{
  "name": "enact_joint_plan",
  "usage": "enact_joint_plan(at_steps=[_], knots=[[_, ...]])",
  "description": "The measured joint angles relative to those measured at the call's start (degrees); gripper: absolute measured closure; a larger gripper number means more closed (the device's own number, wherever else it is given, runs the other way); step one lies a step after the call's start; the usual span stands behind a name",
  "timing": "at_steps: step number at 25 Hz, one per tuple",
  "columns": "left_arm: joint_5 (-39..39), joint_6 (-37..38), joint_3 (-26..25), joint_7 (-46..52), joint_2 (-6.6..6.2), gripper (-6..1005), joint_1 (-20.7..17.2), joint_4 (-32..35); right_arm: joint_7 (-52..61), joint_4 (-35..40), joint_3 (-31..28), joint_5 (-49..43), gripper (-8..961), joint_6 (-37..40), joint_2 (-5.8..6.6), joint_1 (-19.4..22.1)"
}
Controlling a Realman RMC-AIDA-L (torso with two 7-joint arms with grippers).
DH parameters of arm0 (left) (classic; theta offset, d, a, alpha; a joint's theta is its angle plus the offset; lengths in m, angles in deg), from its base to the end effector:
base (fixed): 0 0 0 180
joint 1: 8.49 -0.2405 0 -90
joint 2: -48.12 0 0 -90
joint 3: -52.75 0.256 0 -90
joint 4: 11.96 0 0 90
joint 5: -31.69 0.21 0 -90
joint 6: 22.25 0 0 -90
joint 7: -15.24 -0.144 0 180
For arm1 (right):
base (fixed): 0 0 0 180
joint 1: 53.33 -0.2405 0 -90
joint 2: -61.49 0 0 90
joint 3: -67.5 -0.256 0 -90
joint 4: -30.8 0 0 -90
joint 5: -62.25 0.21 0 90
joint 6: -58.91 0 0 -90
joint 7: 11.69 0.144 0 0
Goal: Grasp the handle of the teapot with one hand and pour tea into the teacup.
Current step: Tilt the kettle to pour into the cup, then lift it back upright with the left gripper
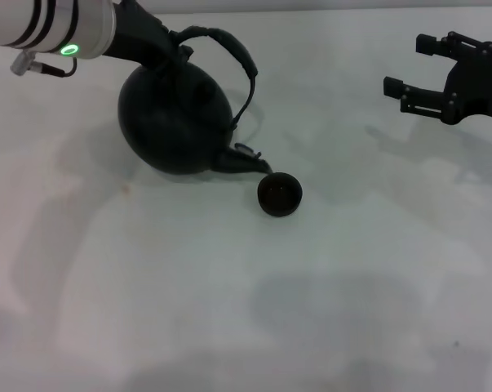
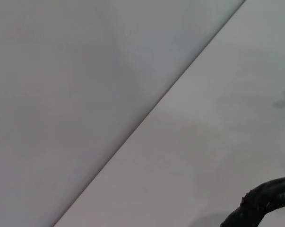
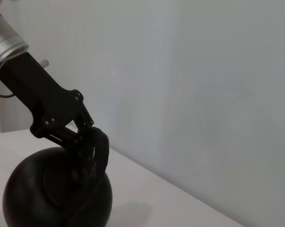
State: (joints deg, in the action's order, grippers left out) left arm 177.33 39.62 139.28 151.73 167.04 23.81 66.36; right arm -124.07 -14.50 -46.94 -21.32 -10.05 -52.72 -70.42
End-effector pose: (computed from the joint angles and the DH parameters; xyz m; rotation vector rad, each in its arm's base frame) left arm -0.1478 0.3949 -0.0095 -2.4891 -0.4101 0.1777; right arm 0.2897 0.3341 0.0277 -2.4298 0.3935 0.5973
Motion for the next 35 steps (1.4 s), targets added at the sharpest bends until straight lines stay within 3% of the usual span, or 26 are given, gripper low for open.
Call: enact_joint_plan(at_steps=[27,35], knots=[[5.0,3.6,2.8,1.7,0.01,847,3.8,1.2,-2.4,2.5,0.0,2.1,110,0.1,-0.04,-0.2],[8.6,3.8,6.2,3.7,0.04,848,5.0,0.9,-3.0,3.3,0.0,2.5,110,0.2,-0.04,-0.3]])
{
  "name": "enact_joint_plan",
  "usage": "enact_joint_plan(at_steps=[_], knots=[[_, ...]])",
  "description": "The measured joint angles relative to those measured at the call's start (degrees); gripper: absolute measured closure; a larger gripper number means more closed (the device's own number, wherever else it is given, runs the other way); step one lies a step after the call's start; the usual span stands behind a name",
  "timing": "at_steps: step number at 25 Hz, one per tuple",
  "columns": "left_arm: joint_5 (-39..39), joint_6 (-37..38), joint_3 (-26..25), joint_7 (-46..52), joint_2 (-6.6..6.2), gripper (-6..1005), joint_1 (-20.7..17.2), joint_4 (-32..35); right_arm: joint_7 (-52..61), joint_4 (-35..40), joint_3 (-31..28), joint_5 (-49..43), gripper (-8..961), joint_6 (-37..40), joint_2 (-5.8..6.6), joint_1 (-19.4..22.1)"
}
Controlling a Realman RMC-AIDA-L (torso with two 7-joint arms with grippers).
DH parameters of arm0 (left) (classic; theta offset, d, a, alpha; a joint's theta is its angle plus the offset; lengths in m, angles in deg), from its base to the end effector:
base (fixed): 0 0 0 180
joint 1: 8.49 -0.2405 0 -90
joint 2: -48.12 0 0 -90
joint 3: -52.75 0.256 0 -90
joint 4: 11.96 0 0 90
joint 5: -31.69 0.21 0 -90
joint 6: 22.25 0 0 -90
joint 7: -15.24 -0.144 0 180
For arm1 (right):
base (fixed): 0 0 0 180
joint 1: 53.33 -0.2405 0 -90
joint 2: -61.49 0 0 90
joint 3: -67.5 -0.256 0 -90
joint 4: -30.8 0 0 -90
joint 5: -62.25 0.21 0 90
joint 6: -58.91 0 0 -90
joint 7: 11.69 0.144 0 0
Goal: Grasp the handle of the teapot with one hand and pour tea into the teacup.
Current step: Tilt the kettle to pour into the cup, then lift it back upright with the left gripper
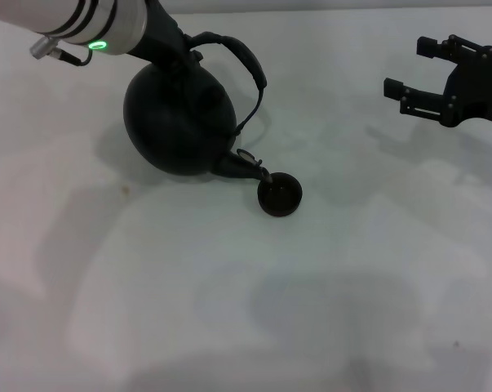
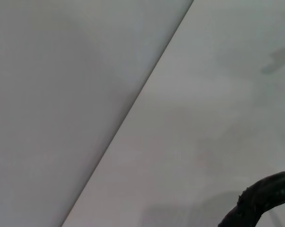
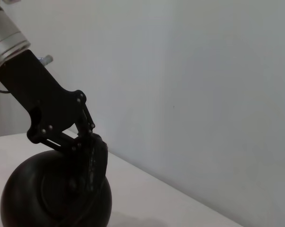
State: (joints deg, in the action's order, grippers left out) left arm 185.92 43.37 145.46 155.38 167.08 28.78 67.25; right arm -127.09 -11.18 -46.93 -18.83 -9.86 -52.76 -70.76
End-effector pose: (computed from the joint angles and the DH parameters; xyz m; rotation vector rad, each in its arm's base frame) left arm -0.1227 0.3945 -0.0239 -2.4999 -0.2346 0.3737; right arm 0.2953 0.3323 0.0229 -2.4084 0.4053 0.6179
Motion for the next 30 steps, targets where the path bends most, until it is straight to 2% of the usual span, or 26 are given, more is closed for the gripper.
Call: enact_joint_plan(at_steps=[30], knots=[[3.7,3.7,3.1,2.0,0.13,848,5.3,-0.2,-3.4,2.8,-0.4,1.8,110,0.0,-0.09,-0.6]])
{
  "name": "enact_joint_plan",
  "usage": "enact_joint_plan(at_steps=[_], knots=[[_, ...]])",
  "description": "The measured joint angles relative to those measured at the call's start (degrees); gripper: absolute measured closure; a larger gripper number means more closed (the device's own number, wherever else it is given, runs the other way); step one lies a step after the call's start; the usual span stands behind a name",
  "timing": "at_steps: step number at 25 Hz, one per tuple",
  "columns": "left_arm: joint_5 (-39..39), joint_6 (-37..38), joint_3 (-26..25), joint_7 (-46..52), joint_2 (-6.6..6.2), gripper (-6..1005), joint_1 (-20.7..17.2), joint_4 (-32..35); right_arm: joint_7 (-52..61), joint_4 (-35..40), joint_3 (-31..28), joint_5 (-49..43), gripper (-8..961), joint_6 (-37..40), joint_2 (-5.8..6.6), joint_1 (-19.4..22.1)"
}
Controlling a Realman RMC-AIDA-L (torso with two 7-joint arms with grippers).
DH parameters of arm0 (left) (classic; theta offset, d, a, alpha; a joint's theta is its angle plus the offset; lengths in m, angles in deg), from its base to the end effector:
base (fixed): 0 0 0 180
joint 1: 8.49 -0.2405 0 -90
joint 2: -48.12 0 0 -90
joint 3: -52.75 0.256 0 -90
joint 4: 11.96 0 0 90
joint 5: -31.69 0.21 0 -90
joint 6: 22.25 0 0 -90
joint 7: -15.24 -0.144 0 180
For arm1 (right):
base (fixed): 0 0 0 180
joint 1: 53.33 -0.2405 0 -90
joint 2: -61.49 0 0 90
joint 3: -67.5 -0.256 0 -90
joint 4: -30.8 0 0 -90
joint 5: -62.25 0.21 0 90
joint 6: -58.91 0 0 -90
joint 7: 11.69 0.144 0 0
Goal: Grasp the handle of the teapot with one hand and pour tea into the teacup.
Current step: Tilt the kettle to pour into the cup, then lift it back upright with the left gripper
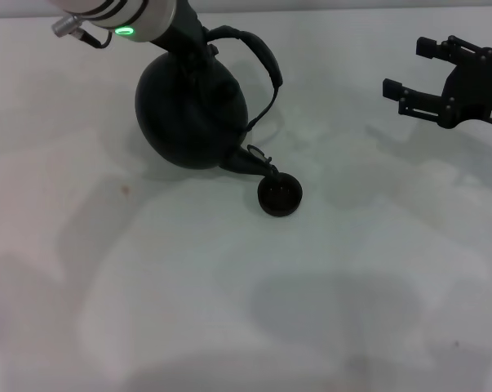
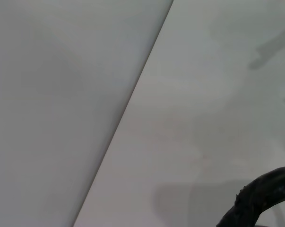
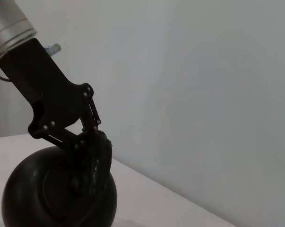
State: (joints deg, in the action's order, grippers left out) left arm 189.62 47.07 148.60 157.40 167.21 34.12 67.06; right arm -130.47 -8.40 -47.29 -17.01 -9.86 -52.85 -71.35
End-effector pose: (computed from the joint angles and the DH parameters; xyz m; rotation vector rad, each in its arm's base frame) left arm -0.0960 0.3953 -0.0324 -2.5063 -0.1148 0.4772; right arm 0.2985 0.3319 0.0194 -2.3906 0.3918 0.6284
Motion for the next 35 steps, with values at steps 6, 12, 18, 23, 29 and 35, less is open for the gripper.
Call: enact_joint_plan(at_steps=[6,12,18,23,29,35], knots=[[1.3,0.5,1.2,0.4,-0.06,849,0.9,0.0,-0.3,0.6,-0.3,0.0,110,0.0,0.00,0.0],[1.5,1.6,2.1,0.3,-0.15,852,2.4,-0.7,-0.6,0.6,-0.3,0.0,110,0.1,0.00,-0.1],[1.5,1.7,2.3,0.2,-0.17,853,3.2,-0.9,-0.7,1.1,-0.6,0.0,110,0.0,0.00,-0.2],[2.1,2.5,3.2,-0.1,-0.18,853,5.2,-2.6,-1.0,1.4,-1.0,0.1,110,0.0,0.00,-0.4],[2.2,3.0,3.5,-0.2,-0.12,854,6.3,-3.2,-1.4,1.4,-1.0,0.1,111,0.1,0.00,-0.4],[2.3,3.2,3.6,0.0,-0.09,854,6.9,-3.6,-1.5,1.4,-1.0,0.1,111,0.2,0.00,-0.5]])
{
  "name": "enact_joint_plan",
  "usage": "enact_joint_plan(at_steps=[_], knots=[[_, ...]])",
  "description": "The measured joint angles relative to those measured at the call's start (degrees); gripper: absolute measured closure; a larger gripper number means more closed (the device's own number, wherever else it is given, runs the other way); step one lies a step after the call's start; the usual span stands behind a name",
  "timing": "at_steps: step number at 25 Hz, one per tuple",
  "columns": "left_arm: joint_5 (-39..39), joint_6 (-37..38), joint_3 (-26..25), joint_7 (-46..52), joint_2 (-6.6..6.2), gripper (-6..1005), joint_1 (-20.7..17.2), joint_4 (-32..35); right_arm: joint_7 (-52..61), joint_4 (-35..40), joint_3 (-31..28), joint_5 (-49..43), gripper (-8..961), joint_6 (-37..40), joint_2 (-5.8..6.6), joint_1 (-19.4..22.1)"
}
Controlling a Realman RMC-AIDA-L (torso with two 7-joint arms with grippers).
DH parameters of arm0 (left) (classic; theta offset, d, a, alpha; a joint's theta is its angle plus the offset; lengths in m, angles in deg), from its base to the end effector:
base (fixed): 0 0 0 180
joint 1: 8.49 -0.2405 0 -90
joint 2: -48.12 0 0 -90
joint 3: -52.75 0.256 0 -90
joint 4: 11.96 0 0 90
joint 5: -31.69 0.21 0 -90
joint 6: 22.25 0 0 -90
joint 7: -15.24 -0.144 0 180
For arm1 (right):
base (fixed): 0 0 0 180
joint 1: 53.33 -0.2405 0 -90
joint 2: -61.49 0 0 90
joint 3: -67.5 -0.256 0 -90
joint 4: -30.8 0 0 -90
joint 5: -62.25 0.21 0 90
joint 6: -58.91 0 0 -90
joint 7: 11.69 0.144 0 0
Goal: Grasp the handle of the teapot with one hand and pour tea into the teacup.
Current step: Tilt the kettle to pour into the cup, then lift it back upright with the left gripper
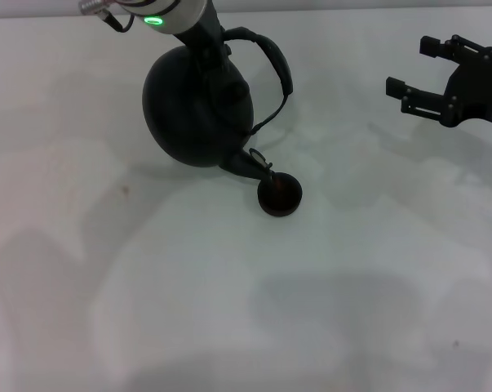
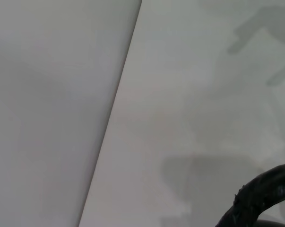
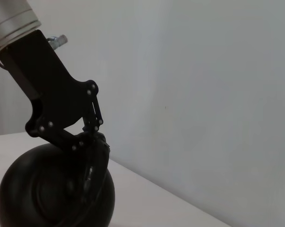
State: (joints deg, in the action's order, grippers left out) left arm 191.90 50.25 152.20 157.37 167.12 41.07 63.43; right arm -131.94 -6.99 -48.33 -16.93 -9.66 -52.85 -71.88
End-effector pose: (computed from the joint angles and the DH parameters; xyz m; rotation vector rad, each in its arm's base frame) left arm -0.0733 0.3974 -0.0458 -2.5152 0.0372 0.6219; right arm 0.3015 0.3334 0.0196 -2.3762 0.3878 0.6217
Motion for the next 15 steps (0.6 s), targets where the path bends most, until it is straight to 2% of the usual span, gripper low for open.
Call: enact_joint_plan(at_steps=[15], knots=[[0.0,-0.3,-0.2,0.2,0.09,855,-0.4,0.2,-0.1,0.0,0.0,0.0,111,0.3,0.00,0.0]])
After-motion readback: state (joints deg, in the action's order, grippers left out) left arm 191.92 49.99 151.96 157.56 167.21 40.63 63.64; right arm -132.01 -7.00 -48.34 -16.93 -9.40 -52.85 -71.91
